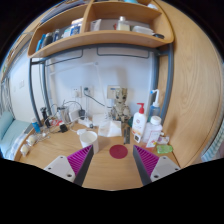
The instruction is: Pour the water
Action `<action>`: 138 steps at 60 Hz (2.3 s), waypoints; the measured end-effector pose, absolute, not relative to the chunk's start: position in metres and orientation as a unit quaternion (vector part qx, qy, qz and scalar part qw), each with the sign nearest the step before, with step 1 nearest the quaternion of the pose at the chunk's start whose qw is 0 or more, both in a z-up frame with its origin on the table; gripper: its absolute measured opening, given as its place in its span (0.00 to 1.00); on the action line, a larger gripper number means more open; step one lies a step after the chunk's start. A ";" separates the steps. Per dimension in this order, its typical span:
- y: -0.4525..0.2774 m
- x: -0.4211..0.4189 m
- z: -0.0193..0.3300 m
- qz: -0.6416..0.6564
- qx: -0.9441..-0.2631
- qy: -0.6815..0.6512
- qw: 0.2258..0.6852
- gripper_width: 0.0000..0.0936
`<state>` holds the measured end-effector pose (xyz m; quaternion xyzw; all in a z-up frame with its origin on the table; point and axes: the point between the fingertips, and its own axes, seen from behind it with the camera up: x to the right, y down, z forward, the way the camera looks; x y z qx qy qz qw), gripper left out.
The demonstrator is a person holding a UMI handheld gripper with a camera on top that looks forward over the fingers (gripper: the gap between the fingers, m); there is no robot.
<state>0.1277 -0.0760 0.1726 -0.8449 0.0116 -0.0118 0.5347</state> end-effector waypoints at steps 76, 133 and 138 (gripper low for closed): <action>0.088 0.293 0.089 -0.109 -0.767 -0.002 0.633 0.47; 0.123 0.139 0.162 -0.596 -0.428 -0.622 0.272 0.47; 0.125 0.137 0.160 -0.603 -0.412 -0.633 0.258 0.47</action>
